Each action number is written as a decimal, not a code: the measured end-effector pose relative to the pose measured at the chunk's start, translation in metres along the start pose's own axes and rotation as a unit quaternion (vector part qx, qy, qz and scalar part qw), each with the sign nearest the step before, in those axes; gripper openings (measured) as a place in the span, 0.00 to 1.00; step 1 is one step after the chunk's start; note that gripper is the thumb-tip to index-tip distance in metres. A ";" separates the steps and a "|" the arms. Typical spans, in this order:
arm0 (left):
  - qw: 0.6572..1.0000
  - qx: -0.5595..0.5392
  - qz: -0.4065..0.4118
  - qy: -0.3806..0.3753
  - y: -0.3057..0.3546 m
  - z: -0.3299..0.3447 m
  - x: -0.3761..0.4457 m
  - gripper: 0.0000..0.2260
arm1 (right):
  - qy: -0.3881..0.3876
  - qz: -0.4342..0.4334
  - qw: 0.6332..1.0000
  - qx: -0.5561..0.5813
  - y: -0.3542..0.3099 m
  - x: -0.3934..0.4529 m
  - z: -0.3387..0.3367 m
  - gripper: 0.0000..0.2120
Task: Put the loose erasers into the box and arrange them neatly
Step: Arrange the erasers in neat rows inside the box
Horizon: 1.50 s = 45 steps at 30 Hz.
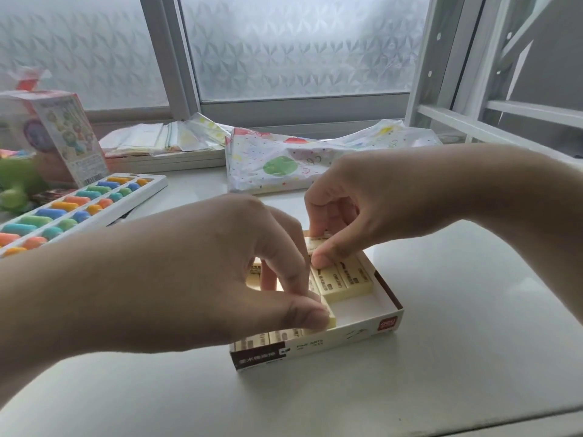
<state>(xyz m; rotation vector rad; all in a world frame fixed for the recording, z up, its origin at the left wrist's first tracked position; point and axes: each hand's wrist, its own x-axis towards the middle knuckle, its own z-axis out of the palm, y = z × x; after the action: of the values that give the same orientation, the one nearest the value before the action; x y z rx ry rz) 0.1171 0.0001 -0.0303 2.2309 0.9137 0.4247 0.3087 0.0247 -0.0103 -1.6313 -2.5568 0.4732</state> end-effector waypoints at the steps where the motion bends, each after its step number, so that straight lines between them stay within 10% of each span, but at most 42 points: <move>1: 1.000 -0.002 0.001 -0.005 -0.009 0.000 0.000 0.12 | -0.001 0.001 1.000 -0.001 0.000 0.000 0.000 0.13; 21: 0.988 0.145 -0.053 -0.005 -0.002 -0.010 -0.001 0.12 | 0.003 0.002 1.000 -0.011 -0.003 -0.001 0.000 0.13; 38: 0.977 0.175 0.115 -0.037 -0.016 -0.023 0.001 0.09 | 0.004 -0.022 1.000 0.015 -0.005 -0.002 0.000 0.10; 45: 0.986 0.169 0.005 0.015 -0.020 -0.057 0.001 0.13 | -0.025 -0.084 0.995 0.056 -0.006 -0.009 -0.008 0.14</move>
<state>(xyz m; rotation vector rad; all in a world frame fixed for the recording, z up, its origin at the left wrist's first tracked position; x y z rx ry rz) 0.0783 0.0383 -0.0034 2.5413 1.0552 0.3284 0.3094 0.0164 0.0003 -1.3718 -2.6212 0.6375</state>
